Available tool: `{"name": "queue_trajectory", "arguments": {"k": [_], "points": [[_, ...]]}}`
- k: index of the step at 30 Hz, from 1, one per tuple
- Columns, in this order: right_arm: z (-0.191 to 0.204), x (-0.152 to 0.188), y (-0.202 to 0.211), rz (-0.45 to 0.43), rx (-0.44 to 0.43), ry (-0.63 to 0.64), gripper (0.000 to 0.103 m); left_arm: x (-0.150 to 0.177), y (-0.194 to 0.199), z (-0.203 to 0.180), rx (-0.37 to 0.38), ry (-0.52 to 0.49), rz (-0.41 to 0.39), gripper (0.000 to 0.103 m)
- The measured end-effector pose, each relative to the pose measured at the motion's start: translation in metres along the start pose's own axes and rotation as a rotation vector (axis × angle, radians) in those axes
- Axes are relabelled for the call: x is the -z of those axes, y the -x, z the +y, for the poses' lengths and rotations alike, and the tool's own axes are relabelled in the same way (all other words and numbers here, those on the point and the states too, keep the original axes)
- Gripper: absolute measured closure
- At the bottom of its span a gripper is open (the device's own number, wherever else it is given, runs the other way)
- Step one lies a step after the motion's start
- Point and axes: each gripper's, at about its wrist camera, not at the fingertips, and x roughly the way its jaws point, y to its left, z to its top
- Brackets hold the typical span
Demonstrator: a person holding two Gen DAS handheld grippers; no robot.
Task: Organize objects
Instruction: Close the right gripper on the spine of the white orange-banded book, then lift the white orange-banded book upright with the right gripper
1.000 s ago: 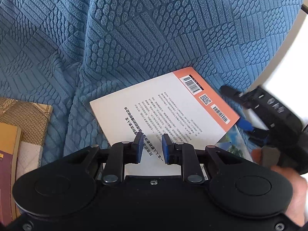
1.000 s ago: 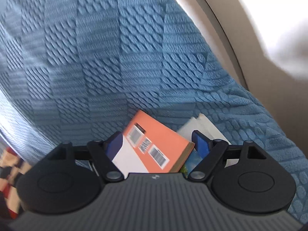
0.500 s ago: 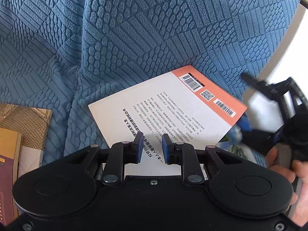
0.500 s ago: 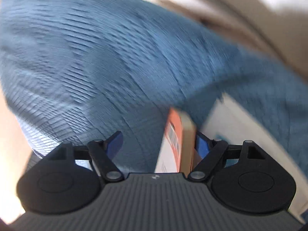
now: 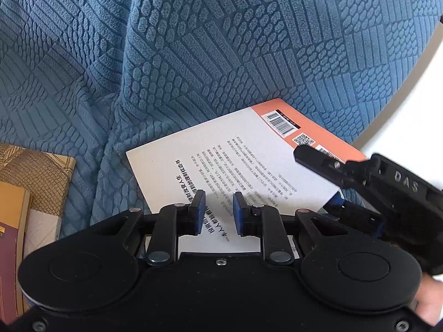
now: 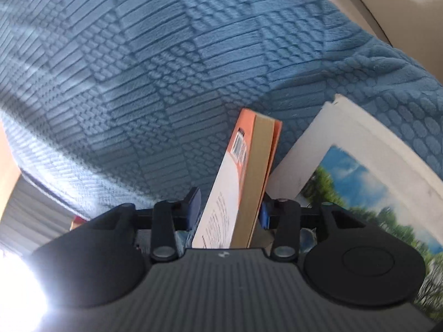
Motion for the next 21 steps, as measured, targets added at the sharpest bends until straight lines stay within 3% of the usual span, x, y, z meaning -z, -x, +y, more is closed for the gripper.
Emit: {"name": "queue_trajectory", "arguments": {"k": [3,5,7,9,11,21], "points": [[0.014,0.003,-0.005,0.013,0.033,0.069,0.058,0.000,-0.001,0.002,0.004,0.003,0.002,0.083],[0.019,0.005,-0.009,-0.004,0.109,0.091,0.078,-0.001,-0.002,0.005,0.015,0.016,0.010,0.083],[0.017,0.006,-0.012,-0.008,0.151,0.066,0.082,-0.002,-0.001,0.008,0.031,0.041,0.019,0.081],[0.022,0.007,-0.012,-0.029,0.148,0.056,0.083,-0.002,0.003,0.013,0.049,0.075,0.025,0.076],[0.033,0.009,-0.010,-0.045,0.149,0.102,0.084,-0.001,0.009,0.020,0.069,0.133,0.037,0.057],[0.046,0.005,0.000,-0.107,0.038,0.057,0.088,0.029,0.025,0.038,0.163,0.294,0.098,0.042]]}}
